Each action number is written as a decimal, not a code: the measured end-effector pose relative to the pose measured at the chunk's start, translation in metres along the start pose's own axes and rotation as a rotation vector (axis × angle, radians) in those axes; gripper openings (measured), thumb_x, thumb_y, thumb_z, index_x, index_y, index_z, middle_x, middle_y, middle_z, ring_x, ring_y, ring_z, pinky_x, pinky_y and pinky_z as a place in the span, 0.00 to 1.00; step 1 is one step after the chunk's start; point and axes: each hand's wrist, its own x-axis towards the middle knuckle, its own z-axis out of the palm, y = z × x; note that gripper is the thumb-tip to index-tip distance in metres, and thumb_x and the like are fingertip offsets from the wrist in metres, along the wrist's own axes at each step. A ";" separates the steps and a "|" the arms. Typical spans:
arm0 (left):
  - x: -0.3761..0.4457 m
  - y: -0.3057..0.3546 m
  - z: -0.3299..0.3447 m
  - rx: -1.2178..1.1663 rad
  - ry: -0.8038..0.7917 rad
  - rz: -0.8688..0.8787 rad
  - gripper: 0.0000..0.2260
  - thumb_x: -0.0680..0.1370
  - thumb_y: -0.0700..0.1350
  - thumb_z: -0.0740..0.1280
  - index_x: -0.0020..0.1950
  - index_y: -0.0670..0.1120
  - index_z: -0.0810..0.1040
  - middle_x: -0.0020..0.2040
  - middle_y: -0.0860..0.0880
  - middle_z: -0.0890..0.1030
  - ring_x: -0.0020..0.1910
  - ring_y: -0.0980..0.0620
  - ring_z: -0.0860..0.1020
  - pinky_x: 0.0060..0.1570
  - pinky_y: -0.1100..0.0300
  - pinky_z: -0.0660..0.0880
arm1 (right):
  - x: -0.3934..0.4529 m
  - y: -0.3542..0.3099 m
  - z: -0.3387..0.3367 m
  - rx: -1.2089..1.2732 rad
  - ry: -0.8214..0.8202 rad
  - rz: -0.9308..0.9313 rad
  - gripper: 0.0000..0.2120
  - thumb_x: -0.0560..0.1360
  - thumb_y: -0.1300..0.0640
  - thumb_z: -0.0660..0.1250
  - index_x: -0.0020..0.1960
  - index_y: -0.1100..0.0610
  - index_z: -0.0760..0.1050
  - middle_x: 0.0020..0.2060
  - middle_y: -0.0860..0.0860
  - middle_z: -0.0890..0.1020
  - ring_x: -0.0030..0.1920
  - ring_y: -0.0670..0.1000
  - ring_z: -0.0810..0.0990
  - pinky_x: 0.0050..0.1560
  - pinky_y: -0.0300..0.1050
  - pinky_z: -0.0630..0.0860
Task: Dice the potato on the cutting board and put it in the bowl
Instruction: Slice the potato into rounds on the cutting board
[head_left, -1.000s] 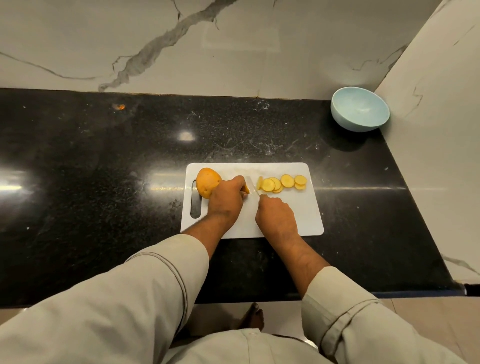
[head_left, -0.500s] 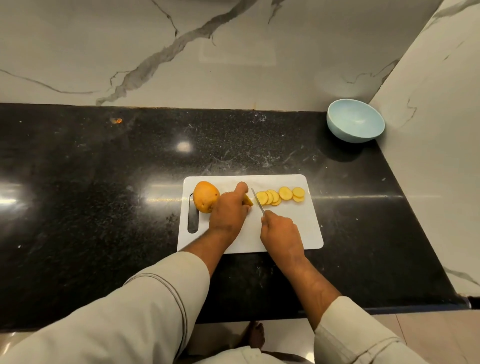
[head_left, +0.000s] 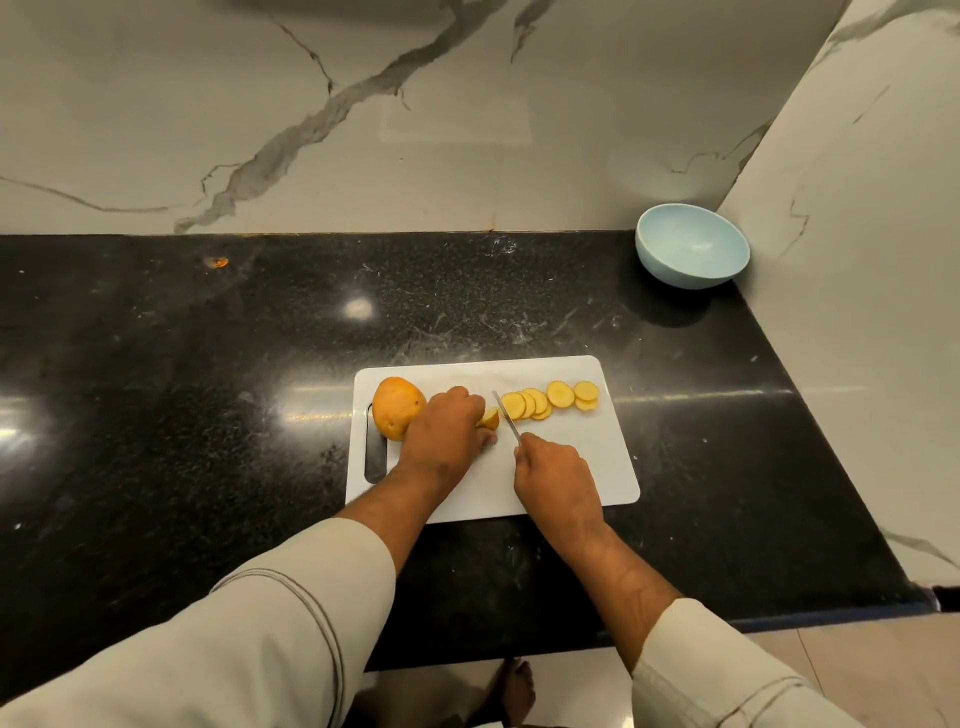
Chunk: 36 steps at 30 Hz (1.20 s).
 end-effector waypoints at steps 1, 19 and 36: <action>0.000 0.001 0.000 0.024 -0.002 -0.029 0.13 0.75 0.54 0.70 0.47 0.45 0.78 0.47 0.48 0.77 0.44 0.50 0.74 0.38 0.57 0.71 | 0.000 0.000 0.000 -0.005 -0.002 -0.002 0.13 0.82 0.51 0.55 0.52 0.55 0.76 0.41 0.51 0.82 0.35 0.48 0.76 0.39 0.41 0.76; 0.010 -0.006 -0.011 -0.114 -0.129 0.159 0.26 0.71 0.47 0.75 0.68 0.50 0.72 0.63 0.48 0.76 0.57 0.48 0.76 0.56 0.55 0.75 | 0.005 -0.008 -0.007 -0.001 -0.055 0.007 0.13 0.82 0.52 0.56 0.53 0.56 0.77 0.43 0.52 0.82 0.35 0.47 0.73 0.37 0.38 0.69; -0.002 -0.005 0.006 -0.344 0.089 -0.049 0.09 0.72 0.43 0.75 0.46 0.43 0.78 0.45 0.46 0.82 0.42 0.49 0.77 0.42 0.59 0.75 | -0.007 -0.017 -0.009 0.046 0.009 -0.064 0.12 0.82 0.52 0.55 0.51 0.57 0.75 0.38 0.50 0.78 0.34 0.46 0.73 0.34 0.37 0.66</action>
